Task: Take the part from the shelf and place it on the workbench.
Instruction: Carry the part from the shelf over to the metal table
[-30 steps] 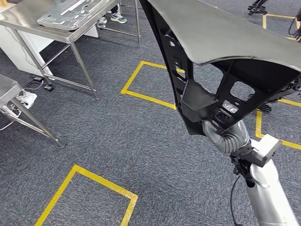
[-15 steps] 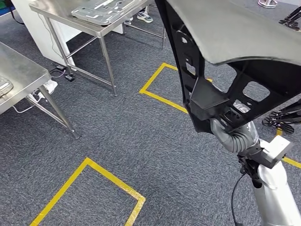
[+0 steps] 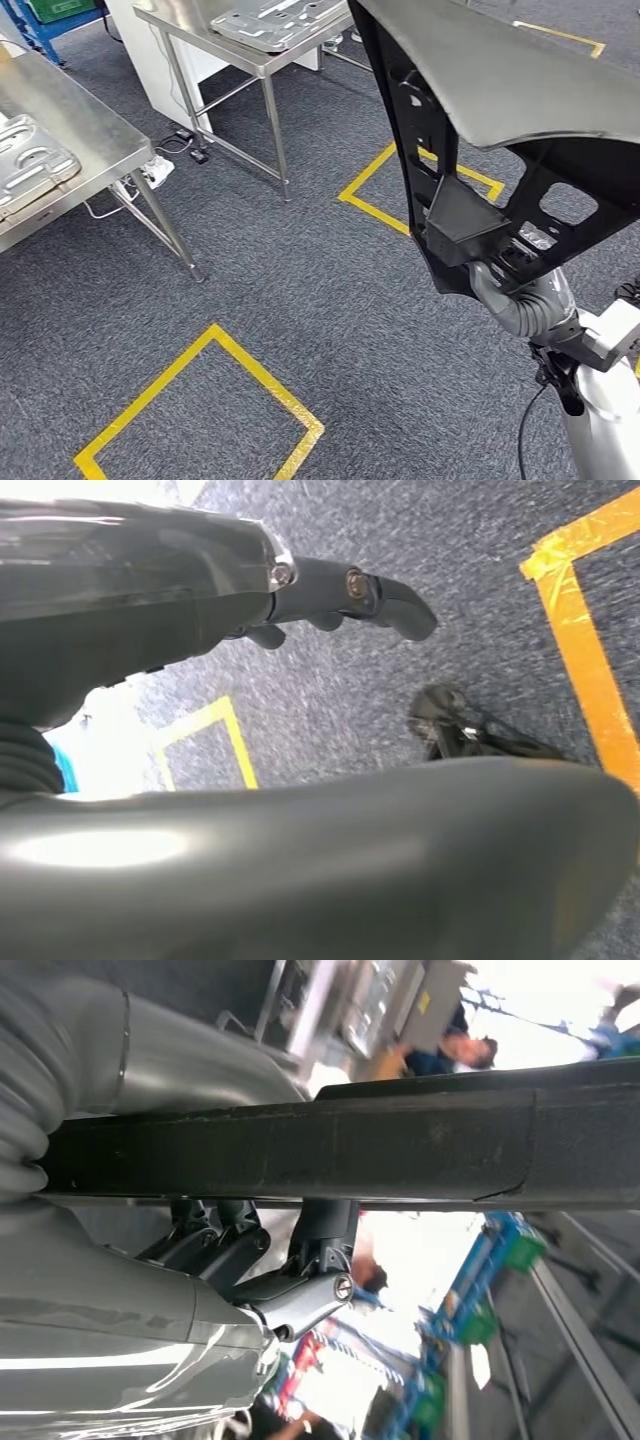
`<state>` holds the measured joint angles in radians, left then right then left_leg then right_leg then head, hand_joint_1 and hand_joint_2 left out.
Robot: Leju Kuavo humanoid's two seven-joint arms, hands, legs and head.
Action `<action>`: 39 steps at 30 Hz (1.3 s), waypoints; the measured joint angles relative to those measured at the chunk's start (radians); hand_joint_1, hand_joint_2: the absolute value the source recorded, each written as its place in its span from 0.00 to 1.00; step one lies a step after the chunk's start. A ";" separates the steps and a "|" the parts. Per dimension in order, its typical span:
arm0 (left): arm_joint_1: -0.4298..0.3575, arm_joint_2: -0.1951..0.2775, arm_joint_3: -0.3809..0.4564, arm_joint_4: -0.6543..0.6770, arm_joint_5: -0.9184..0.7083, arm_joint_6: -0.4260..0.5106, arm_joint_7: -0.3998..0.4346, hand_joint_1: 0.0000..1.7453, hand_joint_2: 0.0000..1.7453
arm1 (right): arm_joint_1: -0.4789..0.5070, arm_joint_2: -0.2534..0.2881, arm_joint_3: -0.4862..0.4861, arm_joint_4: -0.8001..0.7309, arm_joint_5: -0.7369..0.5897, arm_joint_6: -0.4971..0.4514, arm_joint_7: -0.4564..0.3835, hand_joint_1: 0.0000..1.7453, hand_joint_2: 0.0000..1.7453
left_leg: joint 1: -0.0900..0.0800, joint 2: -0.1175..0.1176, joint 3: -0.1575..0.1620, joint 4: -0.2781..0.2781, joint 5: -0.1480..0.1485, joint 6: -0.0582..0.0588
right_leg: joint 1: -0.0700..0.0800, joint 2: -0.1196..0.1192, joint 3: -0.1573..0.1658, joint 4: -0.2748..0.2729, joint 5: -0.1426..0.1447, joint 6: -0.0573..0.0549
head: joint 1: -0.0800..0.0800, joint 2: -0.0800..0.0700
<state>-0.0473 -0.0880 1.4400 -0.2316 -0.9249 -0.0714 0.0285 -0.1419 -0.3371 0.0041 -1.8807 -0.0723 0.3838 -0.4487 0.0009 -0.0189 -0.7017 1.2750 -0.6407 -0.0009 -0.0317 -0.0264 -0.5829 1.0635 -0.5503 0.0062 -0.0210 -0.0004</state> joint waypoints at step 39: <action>-0.039 -0.023 0.033 0.000 0.064 -0.043 -0.108 0.00 1.00 | -0.187 -0.009 0.194 0.061 -0.004 0.010 0.042 1.00 1.00 | -0.023 0.077 0.052 -0.194 0.145 0.032 | 0.000 -0.076 0.045 -0.007 -0.039 0.026 | 0.000 0.000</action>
<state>-0.0862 -0.1106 1.4726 -0.2315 -0.8612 -0.1140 -0.0797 -0.3285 -0.3459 0.1978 -1.8201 -0.0761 0.3940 -0.4067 -0.0216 0.0581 -0.6494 1.0809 -0.4954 0.0310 -0.0316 -0.1021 -0.5375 1.0562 -0.5897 0.0318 -0.0214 -0.0004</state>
